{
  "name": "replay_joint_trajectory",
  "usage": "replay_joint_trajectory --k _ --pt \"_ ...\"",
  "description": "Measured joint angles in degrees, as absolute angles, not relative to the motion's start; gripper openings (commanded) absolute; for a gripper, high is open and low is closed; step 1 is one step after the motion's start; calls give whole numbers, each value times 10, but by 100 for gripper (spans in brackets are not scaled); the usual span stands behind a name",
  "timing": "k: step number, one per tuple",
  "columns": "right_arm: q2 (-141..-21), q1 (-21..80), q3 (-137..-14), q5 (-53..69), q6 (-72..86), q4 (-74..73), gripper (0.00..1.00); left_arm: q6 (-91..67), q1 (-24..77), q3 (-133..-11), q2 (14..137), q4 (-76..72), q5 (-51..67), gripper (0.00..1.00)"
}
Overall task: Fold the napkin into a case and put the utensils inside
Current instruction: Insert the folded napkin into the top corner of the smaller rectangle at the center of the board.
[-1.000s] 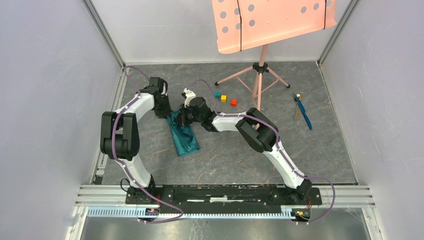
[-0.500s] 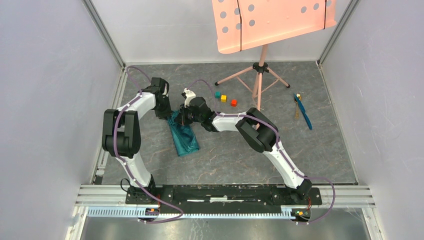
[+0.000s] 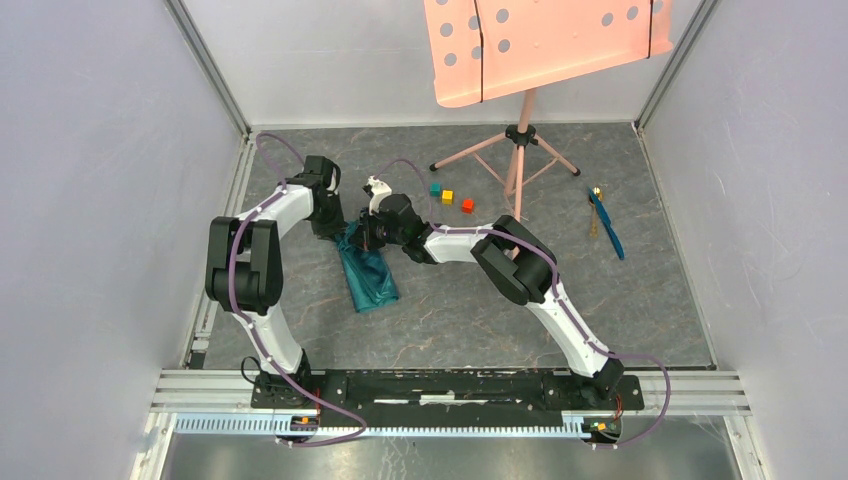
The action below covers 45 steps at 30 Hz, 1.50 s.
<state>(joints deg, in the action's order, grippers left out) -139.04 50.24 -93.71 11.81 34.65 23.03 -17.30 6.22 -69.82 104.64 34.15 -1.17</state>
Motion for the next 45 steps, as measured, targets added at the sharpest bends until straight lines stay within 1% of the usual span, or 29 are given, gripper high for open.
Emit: replay_joint_trajectory --k 15,20,24,28,34,41,45 --pt "-1390 502 -937 118 347 230 3 -173 72 -701 1047 342 -16 34" --pt "-1390 502 -937 118 347 230 2 -173 72 -705 1050 345 -17 28" --pt "-1390 502 -938 119 347 229 2 -173 72 -714 1062 344 -16 13" --pt "-1391 502 -938 119 347 229 2 -169 72 -717 1065 344 -20 3" --pt "-1391 502 -944 120 347 221 1 -164 72 -717 1059 343 -34 2" --pt "-1393 502 -953 122 346 214 1 -164 72 -689 999 331 -45 2" --pt "-1397 502 -967 132 344 213 3 -164 72 -680 992 323 -40 2"
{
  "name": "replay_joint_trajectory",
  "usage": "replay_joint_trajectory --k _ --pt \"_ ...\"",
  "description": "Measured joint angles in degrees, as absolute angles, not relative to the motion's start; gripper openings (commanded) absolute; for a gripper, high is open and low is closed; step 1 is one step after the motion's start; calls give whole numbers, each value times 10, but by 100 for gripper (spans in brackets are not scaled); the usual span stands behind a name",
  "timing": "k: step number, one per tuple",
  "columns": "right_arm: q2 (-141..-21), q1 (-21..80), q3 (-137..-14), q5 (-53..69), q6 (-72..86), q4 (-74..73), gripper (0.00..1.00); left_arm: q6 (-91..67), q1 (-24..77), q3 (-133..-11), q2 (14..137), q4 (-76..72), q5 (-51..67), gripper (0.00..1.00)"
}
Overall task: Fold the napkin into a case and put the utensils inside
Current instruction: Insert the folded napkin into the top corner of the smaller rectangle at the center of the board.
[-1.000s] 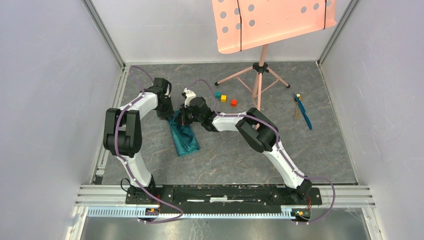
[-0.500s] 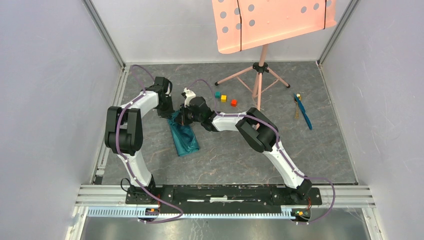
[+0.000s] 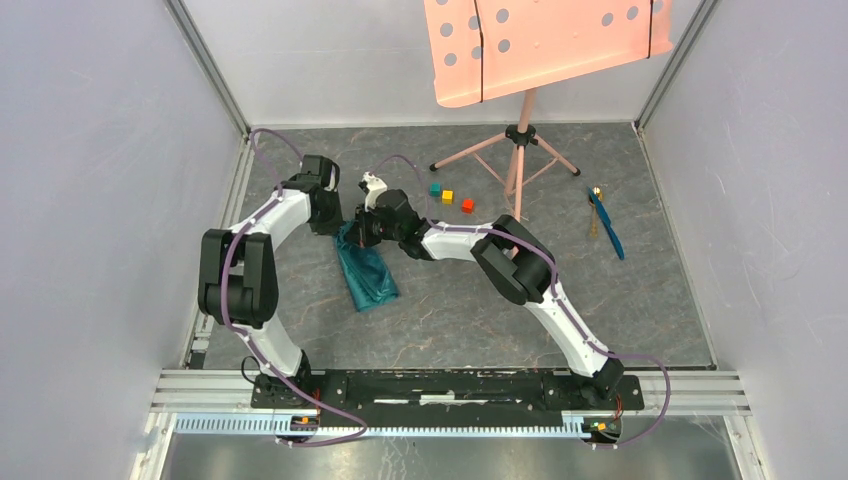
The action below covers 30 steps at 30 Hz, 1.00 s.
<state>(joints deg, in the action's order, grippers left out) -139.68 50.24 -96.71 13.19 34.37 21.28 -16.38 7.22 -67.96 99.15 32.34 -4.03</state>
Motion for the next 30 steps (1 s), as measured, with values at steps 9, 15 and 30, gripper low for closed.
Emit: replay_joint_trajectory --k 9,15,30 --pt "-1428 502 -1021 157 346 211 13 -164 69 -643 986 307 -31 2" --pt "-1494 502 -1076 188 382 249 15 -165 67 -637 973 302 -29 2" --pt "-1414 488 -971 239 366 244 48 -165 42 -624 962 311 -28 2"
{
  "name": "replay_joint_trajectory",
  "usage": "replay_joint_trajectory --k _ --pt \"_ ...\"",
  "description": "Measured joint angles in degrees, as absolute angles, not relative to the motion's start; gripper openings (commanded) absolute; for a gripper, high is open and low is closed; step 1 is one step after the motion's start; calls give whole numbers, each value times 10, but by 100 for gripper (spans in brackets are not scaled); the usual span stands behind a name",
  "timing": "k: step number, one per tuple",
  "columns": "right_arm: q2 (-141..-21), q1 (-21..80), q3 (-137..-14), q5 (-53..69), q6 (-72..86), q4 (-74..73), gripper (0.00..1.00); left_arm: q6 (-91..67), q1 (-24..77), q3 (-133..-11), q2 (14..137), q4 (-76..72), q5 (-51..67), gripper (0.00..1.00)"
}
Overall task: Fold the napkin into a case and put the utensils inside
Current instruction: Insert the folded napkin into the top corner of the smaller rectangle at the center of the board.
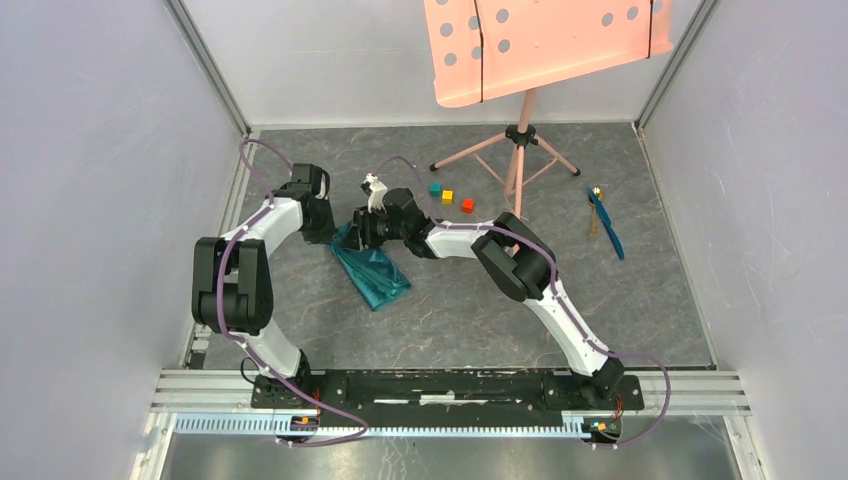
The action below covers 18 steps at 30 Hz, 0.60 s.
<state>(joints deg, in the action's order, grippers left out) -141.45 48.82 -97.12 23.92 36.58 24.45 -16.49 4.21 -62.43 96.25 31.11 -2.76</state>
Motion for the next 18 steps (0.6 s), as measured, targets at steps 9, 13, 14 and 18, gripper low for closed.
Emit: replay_joint_trajectory --k 9,13,14,18 --pt "-1406 479 -962 254 362 238 34 -165 42 -617 955 310 -24 2" --pt "-1406 479 -975 257 366 230 25 -165 42 -616 952 309 -23 2" --pt "-1406 479 -977 259 368 231 25 -165 42 -616 952 309 -23 2" --pt "-1406 479 -980 259 374 237 27 -165 42 -615 952 307 -17 2"
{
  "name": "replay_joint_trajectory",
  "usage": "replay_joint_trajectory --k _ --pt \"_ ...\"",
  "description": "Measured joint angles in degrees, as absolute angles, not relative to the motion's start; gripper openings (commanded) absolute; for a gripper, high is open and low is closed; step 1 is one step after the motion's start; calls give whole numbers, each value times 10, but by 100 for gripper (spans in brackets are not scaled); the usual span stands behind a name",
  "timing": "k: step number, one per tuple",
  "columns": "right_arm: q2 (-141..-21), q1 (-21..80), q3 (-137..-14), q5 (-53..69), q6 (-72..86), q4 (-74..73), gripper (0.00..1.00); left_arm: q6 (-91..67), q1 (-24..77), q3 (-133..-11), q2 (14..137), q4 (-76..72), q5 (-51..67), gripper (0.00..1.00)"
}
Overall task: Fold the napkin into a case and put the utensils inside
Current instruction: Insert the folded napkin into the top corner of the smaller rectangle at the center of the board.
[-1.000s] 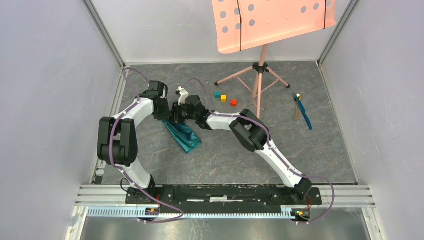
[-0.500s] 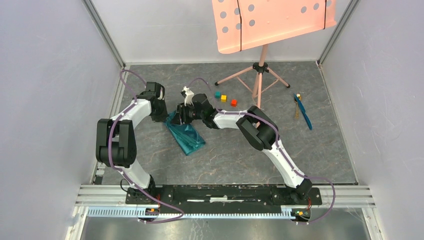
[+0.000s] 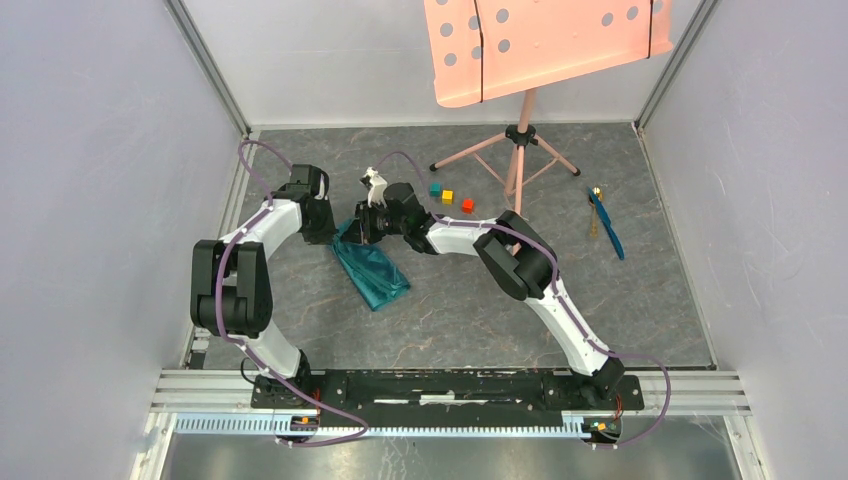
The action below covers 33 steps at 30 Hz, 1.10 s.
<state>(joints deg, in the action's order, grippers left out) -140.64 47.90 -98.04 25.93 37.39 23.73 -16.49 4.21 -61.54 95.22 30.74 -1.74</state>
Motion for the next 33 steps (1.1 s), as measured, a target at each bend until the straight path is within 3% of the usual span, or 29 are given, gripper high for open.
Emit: replay_joint_trajectory --k 12,24,33 --pt "-1463 490 -1036 259 399 248 17 -165 42 -615 952 303 -9 2" --pt "-1449 522 -1022 132 345 233 32 -175 28 -602 949 303 20 2" --pt "-1389 506 -951 171 335 212 37 -175 6 -596 945 299 29 2"
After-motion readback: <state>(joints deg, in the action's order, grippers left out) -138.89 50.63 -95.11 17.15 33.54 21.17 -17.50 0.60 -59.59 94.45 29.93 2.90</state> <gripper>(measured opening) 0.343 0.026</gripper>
